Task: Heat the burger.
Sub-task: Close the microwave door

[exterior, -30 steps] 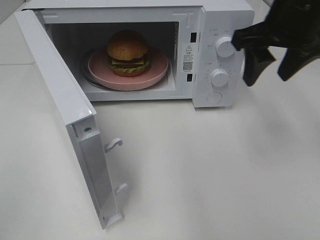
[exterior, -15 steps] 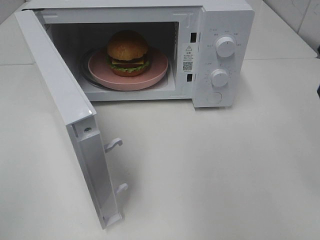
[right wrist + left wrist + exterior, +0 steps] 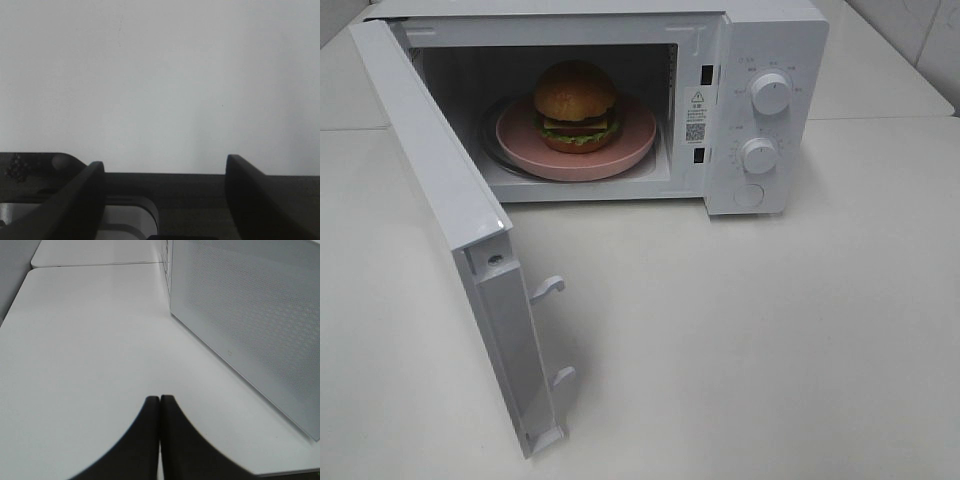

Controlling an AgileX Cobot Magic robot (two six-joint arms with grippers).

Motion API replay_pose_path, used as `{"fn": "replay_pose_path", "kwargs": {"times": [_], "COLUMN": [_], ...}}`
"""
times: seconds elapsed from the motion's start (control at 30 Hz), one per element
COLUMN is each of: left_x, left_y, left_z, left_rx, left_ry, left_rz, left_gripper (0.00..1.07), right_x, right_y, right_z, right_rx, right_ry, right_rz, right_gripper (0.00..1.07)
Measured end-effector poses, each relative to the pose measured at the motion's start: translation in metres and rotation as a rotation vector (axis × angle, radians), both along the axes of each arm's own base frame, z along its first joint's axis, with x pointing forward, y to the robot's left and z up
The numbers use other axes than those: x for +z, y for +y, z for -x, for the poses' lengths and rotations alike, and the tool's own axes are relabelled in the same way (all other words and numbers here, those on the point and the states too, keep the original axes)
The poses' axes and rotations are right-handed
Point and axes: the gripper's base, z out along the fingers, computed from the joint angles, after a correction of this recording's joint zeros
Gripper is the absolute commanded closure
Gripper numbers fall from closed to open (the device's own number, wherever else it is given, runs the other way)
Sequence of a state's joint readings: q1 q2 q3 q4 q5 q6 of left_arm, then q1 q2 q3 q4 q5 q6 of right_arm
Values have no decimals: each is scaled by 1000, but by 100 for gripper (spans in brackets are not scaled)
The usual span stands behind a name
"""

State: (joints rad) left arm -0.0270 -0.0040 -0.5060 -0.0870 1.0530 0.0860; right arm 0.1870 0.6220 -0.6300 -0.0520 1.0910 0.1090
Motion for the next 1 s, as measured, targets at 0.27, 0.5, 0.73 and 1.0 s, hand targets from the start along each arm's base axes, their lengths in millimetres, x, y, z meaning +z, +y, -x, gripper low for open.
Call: {"fn": "replay_pose_path", "kwargs": {"times": [0.27,0.5,0.73,1.0], "left_x": [0,0,0,0], "left_y": [0,0,0,0], "left_z": [0,0,0,0], "left_rx": [0,0,0,0], "left_ry": [0,0,0,0], "left_rz": [0,0,0,0], "left_gripper": [106,106,106,106], "right_x": [-4,-5,-7,-8], "right_y": [-8,-15,-17,-17], "right_z": [45,80,90,89], "right_rx": [38,43,53,60], "right_ry": [-282,-526,-586,-581], "right_rz": [-27,-62,-61,-52], "right_gripper": [43,43,45,45]}}
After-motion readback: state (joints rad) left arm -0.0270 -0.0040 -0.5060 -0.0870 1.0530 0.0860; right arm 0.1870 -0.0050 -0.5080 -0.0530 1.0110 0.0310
